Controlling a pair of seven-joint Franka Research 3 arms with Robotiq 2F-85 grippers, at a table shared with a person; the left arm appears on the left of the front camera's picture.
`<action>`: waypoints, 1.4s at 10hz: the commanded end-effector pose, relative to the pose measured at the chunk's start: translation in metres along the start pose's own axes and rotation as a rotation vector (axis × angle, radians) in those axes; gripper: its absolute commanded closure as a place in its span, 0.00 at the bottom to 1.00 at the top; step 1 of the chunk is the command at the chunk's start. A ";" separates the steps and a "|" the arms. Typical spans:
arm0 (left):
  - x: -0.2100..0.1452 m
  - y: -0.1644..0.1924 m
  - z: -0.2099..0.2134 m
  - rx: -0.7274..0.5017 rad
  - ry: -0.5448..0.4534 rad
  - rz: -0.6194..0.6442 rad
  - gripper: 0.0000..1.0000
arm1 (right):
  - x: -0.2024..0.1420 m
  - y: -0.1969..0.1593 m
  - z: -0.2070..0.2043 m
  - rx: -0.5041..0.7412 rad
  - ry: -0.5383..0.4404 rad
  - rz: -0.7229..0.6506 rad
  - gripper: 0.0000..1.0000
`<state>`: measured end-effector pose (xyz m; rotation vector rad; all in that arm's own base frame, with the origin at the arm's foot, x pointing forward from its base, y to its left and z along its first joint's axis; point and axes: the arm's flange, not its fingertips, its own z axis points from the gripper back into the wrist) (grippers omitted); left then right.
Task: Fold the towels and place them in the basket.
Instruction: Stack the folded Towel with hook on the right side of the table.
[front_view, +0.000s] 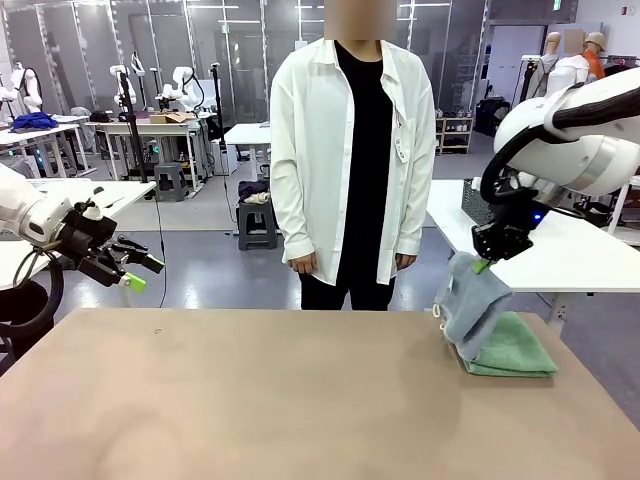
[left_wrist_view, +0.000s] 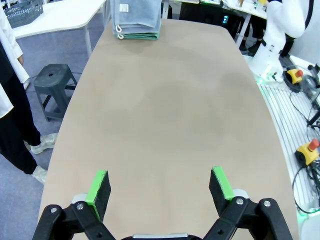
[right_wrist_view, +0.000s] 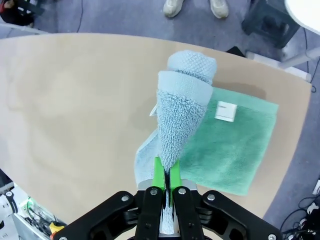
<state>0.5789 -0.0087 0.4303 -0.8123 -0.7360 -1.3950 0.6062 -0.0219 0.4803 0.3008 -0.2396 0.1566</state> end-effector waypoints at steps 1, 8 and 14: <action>0.001 -0.003 -0.001 -0.001 -0.001 0.000 0.00 | 0.009 -0.048 0.007 0.074 -0.022 -0.008 0.95; 0.001 -0.003 -0.001 -0.001 -0.001 0.000 0.00 | 0.014 -0.160 -0.052 0.332 0.088 0.018 0.95; 0.001 -0.003 -0.001 -0.001 -0.001 0.000 0.00 | 0.008 -0.156 -0.030 0.309 0.107 0.006 0.35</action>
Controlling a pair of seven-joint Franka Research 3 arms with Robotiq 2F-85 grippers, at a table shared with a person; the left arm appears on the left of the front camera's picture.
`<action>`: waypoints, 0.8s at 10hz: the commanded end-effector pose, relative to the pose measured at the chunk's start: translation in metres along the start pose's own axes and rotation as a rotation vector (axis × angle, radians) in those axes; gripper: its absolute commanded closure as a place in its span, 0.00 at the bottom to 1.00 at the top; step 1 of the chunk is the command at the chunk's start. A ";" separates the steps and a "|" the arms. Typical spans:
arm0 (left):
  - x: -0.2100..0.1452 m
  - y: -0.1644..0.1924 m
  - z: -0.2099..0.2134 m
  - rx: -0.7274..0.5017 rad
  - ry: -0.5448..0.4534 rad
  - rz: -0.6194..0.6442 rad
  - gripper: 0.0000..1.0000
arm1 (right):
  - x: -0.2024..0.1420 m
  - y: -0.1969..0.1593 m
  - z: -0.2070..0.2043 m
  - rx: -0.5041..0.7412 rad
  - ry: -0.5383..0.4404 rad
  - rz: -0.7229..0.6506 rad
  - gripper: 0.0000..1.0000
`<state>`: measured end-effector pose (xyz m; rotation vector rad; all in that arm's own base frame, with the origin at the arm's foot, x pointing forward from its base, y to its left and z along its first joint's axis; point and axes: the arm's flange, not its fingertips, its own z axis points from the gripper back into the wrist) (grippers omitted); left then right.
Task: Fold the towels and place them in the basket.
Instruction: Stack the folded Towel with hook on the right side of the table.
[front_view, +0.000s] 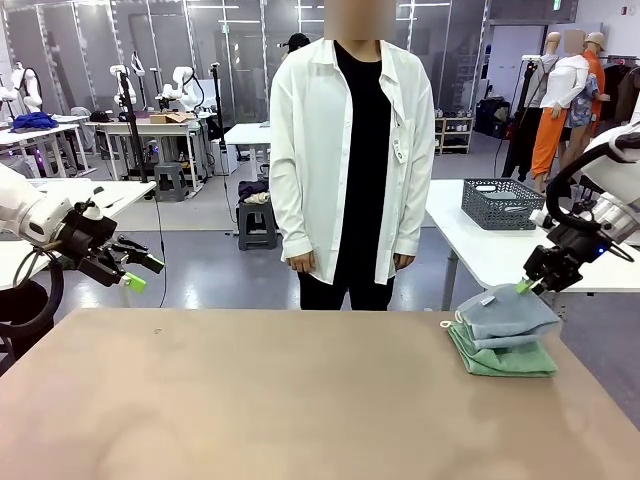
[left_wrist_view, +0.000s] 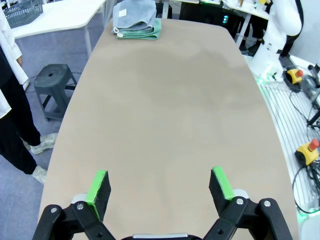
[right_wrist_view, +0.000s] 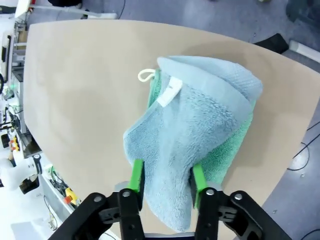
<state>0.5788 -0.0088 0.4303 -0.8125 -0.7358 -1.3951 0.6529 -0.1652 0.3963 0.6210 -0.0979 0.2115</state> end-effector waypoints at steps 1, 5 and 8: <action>0.001 -0.003 -0.001 -0.001 -0.001 0.000 0.00 | -0.001 0.026 0.021 -0.050 -0.007 0.018 0.31; 0.001 -0.003 -0.001 -0.001 -0.001 0.000 0.00 | -0.030 0.137 0.090 -0.286 0.027 0.008 0.11; 0.001 -0.003 -0.001 -0.001 -0.001 0.000 0.00 | -0.103 0.263 0.123 -0.472 -0.056 0.007 0.11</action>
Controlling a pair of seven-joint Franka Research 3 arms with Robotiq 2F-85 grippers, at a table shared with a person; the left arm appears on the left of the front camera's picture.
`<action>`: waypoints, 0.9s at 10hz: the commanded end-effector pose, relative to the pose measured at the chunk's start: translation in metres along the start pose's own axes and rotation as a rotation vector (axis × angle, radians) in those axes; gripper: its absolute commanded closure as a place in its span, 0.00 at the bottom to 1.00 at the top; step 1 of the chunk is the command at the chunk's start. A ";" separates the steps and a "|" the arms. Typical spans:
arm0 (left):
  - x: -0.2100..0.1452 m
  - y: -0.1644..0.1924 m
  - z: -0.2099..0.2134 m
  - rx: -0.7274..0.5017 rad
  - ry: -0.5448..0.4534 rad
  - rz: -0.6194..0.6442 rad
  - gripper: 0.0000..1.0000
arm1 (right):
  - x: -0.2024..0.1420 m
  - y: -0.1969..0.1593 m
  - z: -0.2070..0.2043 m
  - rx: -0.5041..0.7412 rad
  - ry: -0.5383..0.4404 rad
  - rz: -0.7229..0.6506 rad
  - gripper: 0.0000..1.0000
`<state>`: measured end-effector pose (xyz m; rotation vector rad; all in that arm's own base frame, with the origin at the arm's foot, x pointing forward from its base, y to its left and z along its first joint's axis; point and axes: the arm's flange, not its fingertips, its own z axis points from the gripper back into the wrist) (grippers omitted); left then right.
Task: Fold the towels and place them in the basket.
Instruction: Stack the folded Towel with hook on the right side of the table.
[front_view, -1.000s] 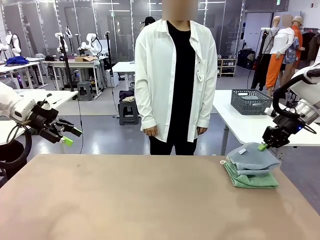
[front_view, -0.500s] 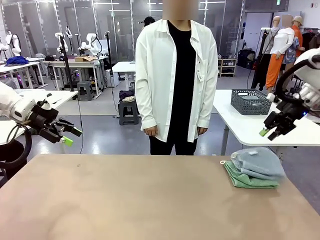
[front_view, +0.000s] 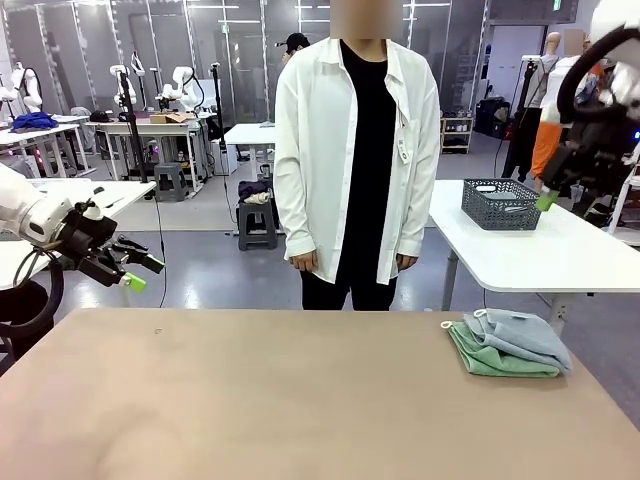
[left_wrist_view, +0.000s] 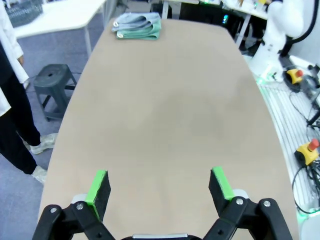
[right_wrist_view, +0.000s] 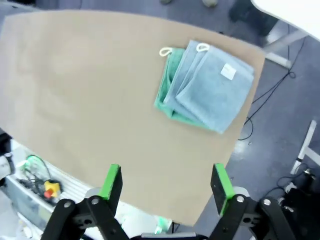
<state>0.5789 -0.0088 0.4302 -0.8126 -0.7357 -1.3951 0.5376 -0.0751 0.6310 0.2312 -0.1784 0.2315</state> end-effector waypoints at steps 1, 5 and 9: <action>0.001 -0.003 -0.001 -0.001 -0.001 0.000 0.00 | -0.079 0.075 0.031 -0.120 -0.086 -0.029 0.11; 0.001 -0.003 -0.001 -0.001 -0.001 0.000 0.00 | -0.189 0.118 0.081 -0.126 -0.239 0.036 0.11; 0.001 -0.003 -0.001 -0.001 -0.001 0.000 0.00 | -0.199 0.127 0.098 -0.114 -0.232 0.047 0.11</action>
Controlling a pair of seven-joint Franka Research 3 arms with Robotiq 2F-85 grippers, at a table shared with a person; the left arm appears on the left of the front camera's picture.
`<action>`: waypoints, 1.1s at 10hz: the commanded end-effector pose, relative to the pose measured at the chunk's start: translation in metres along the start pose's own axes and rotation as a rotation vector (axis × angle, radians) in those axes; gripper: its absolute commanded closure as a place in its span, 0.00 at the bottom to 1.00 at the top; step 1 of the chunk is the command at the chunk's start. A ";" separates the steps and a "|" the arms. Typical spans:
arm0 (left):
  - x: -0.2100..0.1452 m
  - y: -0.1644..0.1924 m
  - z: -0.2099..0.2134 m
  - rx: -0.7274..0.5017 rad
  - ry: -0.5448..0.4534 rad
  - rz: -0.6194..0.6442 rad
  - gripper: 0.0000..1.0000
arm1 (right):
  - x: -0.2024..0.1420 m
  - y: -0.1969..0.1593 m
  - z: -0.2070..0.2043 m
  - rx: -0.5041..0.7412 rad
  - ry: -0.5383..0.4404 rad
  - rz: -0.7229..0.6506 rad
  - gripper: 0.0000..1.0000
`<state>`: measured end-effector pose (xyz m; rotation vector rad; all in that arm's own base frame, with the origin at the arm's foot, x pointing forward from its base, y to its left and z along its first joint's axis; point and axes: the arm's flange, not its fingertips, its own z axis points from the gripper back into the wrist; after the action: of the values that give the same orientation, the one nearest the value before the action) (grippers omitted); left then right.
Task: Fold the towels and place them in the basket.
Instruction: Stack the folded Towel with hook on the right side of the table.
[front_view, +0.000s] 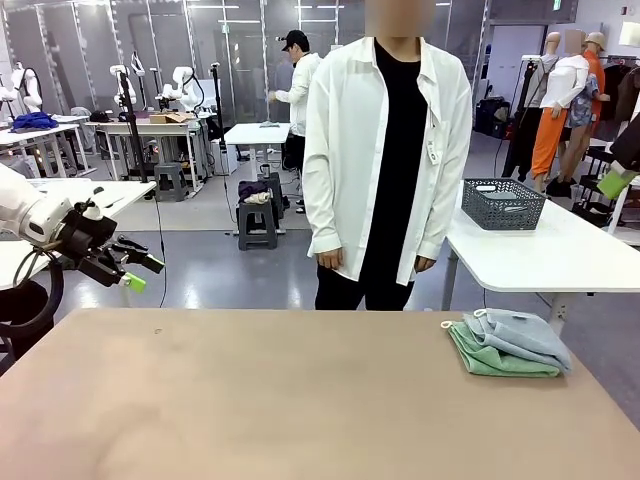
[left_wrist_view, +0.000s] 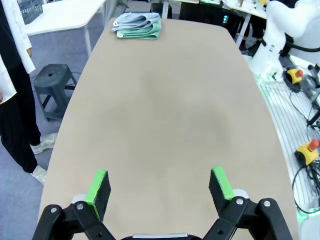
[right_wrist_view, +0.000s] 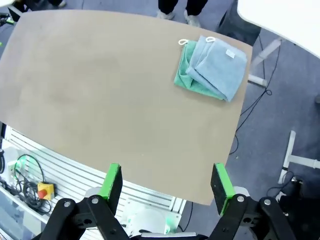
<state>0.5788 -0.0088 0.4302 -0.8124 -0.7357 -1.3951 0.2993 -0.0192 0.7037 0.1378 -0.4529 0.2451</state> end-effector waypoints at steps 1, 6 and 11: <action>0.001 -0.003 -0.001 -0.001 -0.001 0.000 0.00 | 0.005 0.000 0.006 0.004 0.026 -0.007 0.11; 0.001 -0.003 -0.001 -0.001 -0.001 0.000 0.00 | 0.005 0.000 0.006 0.004 0.026 -0.007 0.11; 0.001 -0.003 -0.001 -0.001 -0.001 0.000 0.00 | 0.005 0.000 0.006 0.004 0.026 -0.007 0.11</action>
<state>0.5788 -0.0088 0.4302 -0.8124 -0.7357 -1.3951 0.3015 -0.0197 0.7090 0.1452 -0.4407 0.2527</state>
